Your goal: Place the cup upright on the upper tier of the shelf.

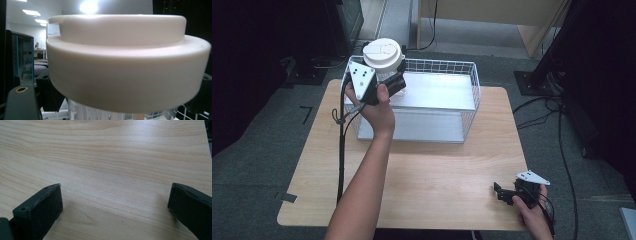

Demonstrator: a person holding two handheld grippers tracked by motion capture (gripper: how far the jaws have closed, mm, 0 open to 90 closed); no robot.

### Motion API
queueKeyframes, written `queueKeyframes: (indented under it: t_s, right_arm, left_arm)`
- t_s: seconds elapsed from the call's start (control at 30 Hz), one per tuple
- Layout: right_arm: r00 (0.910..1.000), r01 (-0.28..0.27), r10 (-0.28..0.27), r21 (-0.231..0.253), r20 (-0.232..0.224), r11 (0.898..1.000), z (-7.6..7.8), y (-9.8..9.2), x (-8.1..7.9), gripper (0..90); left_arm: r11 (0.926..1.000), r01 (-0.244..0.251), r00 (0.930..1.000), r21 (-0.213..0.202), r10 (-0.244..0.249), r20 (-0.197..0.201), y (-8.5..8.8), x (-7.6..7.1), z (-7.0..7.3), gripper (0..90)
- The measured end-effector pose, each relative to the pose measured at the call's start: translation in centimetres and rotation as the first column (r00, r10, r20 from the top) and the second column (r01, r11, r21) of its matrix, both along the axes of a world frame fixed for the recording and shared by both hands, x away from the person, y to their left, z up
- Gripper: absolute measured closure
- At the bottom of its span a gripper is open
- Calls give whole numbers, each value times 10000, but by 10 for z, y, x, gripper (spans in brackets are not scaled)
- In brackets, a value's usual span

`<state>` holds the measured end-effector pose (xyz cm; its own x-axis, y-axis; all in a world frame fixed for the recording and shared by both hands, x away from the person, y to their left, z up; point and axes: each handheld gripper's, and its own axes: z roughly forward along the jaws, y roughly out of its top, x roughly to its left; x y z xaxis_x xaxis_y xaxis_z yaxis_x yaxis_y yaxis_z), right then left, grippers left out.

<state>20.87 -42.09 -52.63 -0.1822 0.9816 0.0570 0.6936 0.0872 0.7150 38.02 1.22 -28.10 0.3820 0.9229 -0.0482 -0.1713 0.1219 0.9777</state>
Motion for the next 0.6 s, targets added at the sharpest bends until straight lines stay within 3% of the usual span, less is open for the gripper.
queueKeyframes:
  t_s: [0.17, 0.2, 0.43, 0.6]
  right_arm:
    - [10000, 3, -3, 11, -3, 10000, 0, 0, 0, 0]
    - [10000, 9, -9, 23, 5, 10000, 0, 0, 0, 0]
    - [10000, 2, -2, 49, 22, 10000, 0, 0, 0, 0]
    - [10000, -4, 4, 66, 35, 10000, 0, 0, 0, 0]
  left_arm:
    - [9998, -119, 9996, -152, 115, -238, -7, 21, 0, 125]
    - [9998, -210, 9994, -2, 210, -285, -9, 27, -1, 124]
    - [9988, -225, 9979, 443, 251, -593, -19, 41, -5, 124]
    - [9977, -419, 9953, 533, 464, -846, -22, 47, -8, 124]
